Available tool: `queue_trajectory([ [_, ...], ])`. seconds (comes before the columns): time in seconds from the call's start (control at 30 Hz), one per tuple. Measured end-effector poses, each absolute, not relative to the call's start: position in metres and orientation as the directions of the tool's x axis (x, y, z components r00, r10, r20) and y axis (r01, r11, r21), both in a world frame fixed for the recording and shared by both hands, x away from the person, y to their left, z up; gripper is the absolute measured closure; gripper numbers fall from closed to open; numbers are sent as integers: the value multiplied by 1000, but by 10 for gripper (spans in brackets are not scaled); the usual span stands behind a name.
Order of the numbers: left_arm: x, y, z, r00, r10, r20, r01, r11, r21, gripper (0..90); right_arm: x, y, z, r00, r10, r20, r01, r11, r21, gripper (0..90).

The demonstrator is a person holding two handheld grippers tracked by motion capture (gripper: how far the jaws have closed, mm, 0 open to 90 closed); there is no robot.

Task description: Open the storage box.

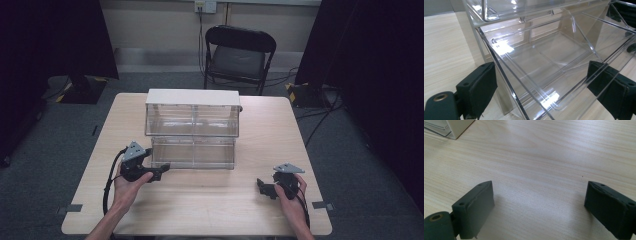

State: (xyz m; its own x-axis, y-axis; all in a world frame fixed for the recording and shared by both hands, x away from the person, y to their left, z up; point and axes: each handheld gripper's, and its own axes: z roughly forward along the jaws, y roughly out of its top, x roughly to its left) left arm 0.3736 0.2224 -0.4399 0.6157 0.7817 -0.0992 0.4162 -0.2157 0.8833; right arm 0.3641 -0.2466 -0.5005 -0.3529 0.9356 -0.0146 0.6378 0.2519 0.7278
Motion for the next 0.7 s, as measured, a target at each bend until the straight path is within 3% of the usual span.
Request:
queue_trajectory([
  [0.7,373,222,-431,619,782,-73,392,-227,892,135,364,-247,-500,-353,936,-14,638,252,728,81],
])
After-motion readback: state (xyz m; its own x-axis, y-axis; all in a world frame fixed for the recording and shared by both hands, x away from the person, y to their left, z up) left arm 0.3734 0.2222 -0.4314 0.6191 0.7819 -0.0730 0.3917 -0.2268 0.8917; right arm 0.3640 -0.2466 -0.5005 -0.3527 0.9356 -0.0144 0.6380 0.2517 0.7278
